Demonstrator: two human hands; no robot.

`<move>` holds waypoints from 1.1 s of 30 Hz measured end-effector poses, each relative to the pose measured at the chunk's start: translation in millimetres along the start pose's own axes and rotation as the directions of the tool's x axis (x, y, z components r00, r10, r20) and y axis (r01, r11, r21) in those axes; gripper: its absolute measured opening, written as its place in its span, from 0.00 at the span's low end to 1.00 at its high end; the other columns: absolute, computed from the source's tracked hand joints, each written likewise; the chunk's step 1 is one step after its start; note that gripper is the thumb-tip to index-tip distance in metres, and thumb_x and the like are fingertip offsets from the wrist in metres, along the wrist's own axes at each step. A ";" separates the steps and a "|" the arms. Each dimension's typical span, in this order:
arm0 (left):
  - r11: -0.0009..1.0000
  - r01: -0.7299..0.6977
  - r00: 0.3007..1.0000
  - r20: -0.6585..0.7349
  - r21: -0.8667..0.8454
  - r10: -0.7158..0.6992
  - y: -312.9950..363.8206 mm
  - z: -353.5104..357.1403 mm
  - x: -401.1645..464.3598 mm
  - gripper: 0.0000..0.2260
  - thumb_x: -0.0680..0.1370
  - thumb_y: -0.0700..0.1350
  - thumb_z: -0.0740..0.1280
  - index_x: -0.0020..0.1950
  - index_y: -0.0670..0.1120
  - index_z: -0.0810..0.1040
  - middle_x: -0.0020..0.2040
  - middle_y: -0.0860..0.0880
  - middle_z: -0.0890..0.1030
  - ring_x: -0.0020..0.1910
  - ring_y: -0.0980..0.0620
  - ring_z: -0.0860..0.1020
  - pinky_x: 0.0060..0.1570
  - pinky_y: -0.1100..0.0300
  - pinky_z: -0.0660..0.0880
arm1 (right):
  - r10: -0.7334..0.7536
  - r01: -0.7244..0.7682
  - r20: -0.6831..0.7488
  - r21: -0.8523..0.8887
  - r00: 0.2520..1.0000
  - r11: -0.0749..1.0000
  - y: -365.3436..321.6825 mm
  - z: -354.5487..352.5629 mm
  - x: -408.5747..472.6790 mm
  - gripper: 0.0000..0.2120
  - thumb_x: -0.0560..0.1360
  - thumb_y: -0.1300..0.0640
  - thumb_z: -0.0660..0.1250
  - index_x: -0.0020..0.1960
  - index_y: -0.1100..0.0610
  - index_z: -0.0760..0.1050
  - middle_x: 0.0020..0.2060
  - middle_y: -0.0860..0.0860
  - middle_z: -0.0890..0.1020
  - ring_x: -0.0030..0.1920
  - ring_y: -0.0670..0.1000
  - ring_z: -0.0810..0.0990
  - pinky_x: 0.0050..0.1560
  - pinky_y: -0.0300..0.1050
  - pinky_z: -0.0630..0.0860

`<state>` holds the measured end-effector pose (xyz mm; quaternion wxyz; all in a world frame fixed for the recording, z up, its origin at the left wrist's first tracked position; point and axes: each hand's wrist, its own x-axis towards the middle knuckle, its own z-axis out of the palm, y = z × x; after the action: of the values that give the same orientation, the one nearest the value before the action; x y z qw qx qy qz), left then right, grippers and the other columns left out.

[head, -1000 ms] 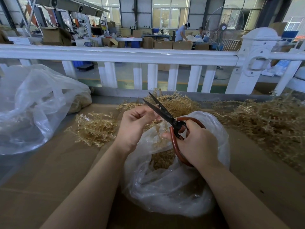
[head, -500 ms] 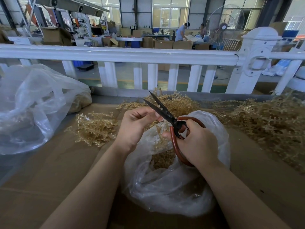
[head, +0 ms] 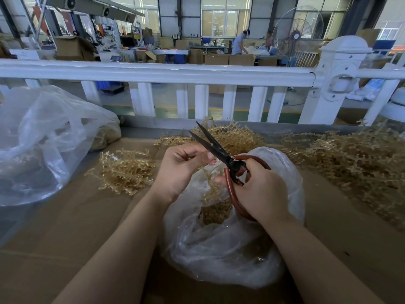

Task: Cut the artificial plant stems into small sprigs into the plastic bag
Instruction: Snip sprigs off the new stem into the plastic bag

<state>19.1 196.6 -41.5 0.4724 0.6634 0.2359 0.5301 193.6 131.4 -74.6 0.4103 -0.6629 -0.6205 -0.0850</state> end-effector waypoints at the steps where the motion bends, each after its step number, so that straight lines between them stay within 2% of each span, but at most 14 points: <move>1: 1.000 -0.004 1.000 0.001 0.006 0.004 0.2 0.3 0.0 0.08 0.74 0.35 0.70 0.48 0.30 0.82 0.45 0.29 0.81 0.43 0.42 0.80 0.52 0.49 0.78 | -0.002 0.002 -0.008 0.005 1.000 1.000 -1.0 -0.6 0.0 0.27 0.69 0.26 0.64 0.43 0.50 0.77 0.33 0.41 0.77 0.30 0.40 0.71 0.32 0.31 0.65; 3: 1.000 -0.009 1.000 -0.002 0.012 0.009 0.4 0.6 -0.3 0.09 0.73 0.36 0.71 0.49 0.31 0.82 0.45 0.29 0.82 0.43 0.41 0.80 0.52 0.48 0.78 | -0.002 0.003 -0.017 0.010 1.000 1.000 -1.8 -1.3 0.5 0.29 0.67 0.23 0.61 0.43 0.50 0.76 0.32 0.40 0.77 0.30 0.39 0.71 0.32 0.31 0.64; 7: 1.000 -0.010 1.000 0.001 0.000 0.010 -0.1 0.6 -0.4 0.09 0.73 0.37 0.71 0.50 0.32 0.83 0.45 0.30 0.82 0.43 0.41 0.80 0.51 0.49 0.78 | -0.016 0.016 -0.016 -0.001 1.000 1.000 0.8 0.2 1.1 0.28 0.69 0.26 0.63 0.44 0.51 0.78 0.33 0.42 0.79 0.31 0.41 0.74 0.32 0.35 0.69; 12: 0.999 0.002 1.000 0.001 -0.043 -0.002 -1.6 0.8 0.8 0.08 0.73 0.37 0.71 0.50 0.35 0.83 0.46 0.31 0.82 0.42 0.47 0.81 0.49 0.57 0.79 | -0.018 0.019 -0.010 0.041 1.000 0.999 -0.6 -0.7 0.9 0.24 0.68 0.26 0.64 0.41 0.48 0.72 0.28 0.38 0.72 0.28 0.38 0.70 0.31 0.33 0.64; 15: 0.998 0.001 1.000 0.003 -0.061 -0.001 -3.5 0.7 1.0 0.08 0.73 0.39 0.71 0.48 0.34 0.83 0.43 0.33 0.83 0.40 0.50 0.81 0.48 0.60 0.78 | -0.019 0.020 -0.013 0.050 1.000 0.999 0.4 -0.1 0.6 0.23 0.68 0.27 0.66 0.40 0.47 0.70 0.27 0.39 0.72 0.28 0.38 0.71 0.31 0.32 0.64; 20: 0.996 0.009 1.000 0.000 -0.086 -0.009 -4.6 0.5 1.0 0.08 0.74 0.40 0.71 0.44 0.34 0.82 0.39 0.42 0.83 0.40 0.50 0.81 0.48 0.60 0.77 | -0.012 0.013 -0.006 0.057 1.000 0.998 4.0 4.3 1.3 0.20 0.70 0.33 0.73 0.42 0.50 0.76 0.31 0.41 0.77 0.30 0.40 0.74 0.33 0.38 0.75; 24: 0.997 0.018 1.000 -0.009 -0.073 -0.019 -2.8 0.7 0.7 0.05 0.76 0.36 0.69 0.42 0.36 0.82 0.39 0.41 0.82 0.41 0.50 0.81 0.48 0.61 0.77 | -0.029 0.031 -0.031 0.072 0.999 0.997 4.2 5.2 0.5 0.21 0.70 0.32 0.73 0.41 0.50 0.75 0.28 0.40 0.74 0.29 0.40 0.73 0.31 0.36 0.72; 26: 0.998 0.028 1.000 -0.014 -0.057 -0.028 -2.5 1.0 0.8 0.05 0.77 0.35 0.69 0.41 0.36 0.82 0.38 0.43 0.82 0.40 0.51 0.80 0.48 0.62 0.76 | -0.018 0.022 -0.041 0.084 0.999 0.996 4.9 6.1 -0.3 0.19 0.70 0.33 0.74 0.42 0.49 0.76 0.28 0.38 0.72 0.29 0.38 0.72 0.31 0.31 0.69; 29: 0.998 0.063 0.998 -0.012 -0.029 -0.063 -1.0 2.5 0.5 0.05 0.76 0.34 0.69 0.41 0.37 0.82 0.38 0.43 0.82 0.40 0.52 0.80 0.47 0.63 0.76 | 0.019 -0.017 -0.014 0.116 1.000 0.993 6.4 8.2 0.2 0.17 0.71 0.35 0.74 0.43 0.48 0.78 0.30 0.36 0.74 0.34 0.38 0.76 0.33 0.28 0.69; 31: 0.998 0.066 0.998 0.001 0.009 -0.066 -0.8 3.8 0.5 0.04 0.76 0.33 0.70 0.41 0.36 0.83 0.39 0.40 0.83 0.41 0.50 0.81 0.48 0.60 0.77 | 0.033 -0.041 0.038 0.232 0.999 0.972 5.5 9.3 1.5 0.17 0.71 0.35 0.73 0.45 0.48 0.79 0.34 0.38 0.80 0.42 0.36 0.79 0.40 0.26 0.72; 33: 0.997 0.055 0.998 0.019 0.057 -0.056 -1.4 5.2 1.0 0.05 0.76 0.33 0.70 0.41 0.33 0.82 0.41 0.37 0.83 0.43 0.47 0.81 0.51 0.53 0.77 | 0.022 -0.055 0.096 0.360 0.995 0.931 1.9 8.3 2.8 0.18 0.69 0.34 0.71 0.49 0.47 0.81 0.38 0.39 0.83 0.45 0.37 0.81 0.44 0.29 0.75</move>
<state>24.6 196.1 -42.2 0.4705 0.6751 0.2641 0.5031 192.6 139.1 -79.1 0.4986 -0.5911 -0.6302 0.0688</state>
